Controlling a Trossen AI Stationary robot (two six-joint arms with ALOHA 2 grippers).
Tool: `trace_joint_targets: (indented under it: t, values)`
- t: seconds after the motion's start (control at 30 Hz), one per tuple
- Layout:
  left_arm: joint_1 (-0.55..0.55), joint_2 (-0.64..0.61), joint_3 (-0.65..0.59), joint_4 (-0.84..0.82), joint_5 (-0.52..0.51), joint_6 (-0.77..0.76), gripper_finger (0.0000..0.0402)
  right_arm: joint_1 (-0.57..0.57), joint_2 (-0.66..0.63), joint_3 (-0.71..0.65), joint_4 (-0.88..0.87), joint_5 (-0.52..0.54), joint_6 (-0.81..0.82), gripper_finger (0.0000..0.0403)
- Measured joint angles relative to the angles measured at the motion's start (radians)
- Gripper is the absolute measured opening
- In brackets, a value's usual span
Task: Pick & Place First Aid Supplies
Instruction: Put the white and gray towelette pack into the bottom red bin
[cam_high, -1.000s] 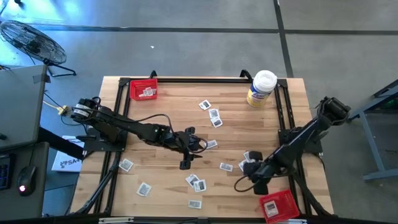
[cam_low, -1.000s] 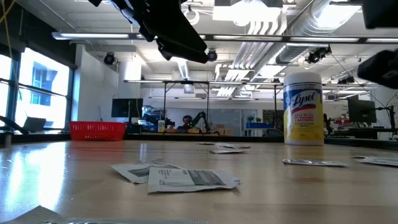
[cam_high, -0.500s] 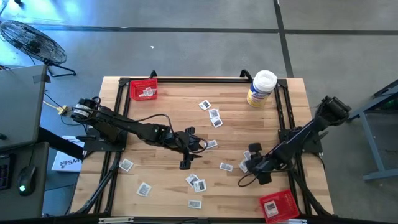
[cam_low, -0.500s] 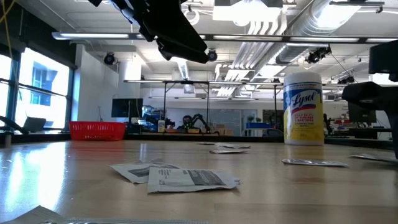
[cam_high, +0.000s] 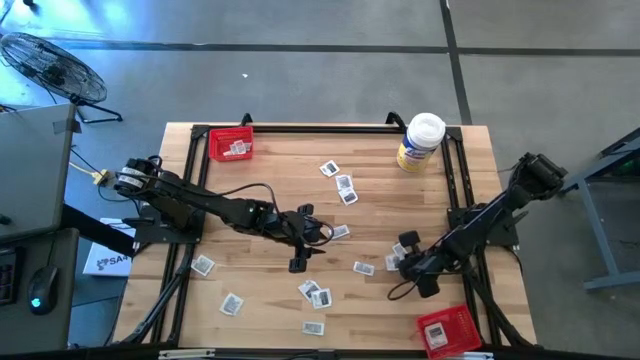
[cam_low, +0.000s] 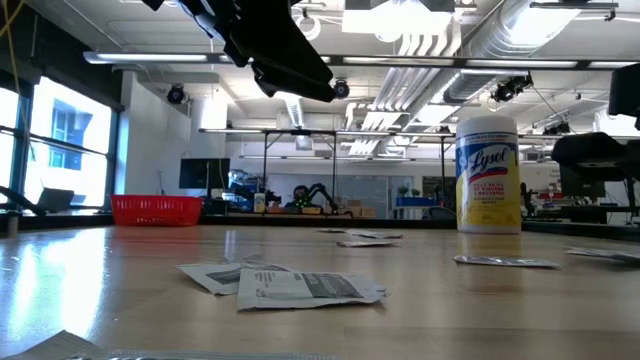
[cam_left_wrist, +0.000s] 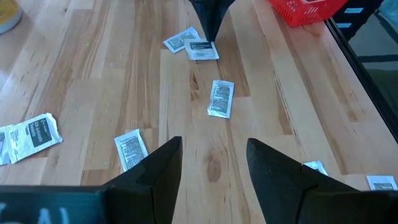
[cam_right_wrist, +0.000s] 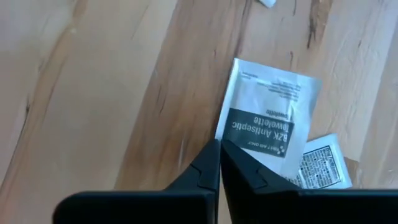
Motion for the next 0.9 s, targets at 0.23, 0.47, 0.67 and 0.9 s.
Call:
trace_joint_targets:
  t: [0.23,0.47,0.67,0.9]
  values:
    - [0.0,0.0,0.0,0.0,0.0,0.0,0.0179,0.0,0.002,0.052,-0.016,-0.023,0.098,0.0001]
    - [0.0,0.0,0.0,0.0,0.0,0.0,0.0179,0.0,-0.01,0.181,-0.019,-0.049,0.1,0.0001]
    - [0.0,0.0,0.0,0.0,0.0,0.0,0.0179,0.0,-0.011,0.238,-0.057,-0.043,0.103,0.0001]
    - [0.0,0.0,0.0,0.0,0.0,0.0,0.0179,0.001,-0.012,0.28,-0.123,-0.092,0.158,0.0001]
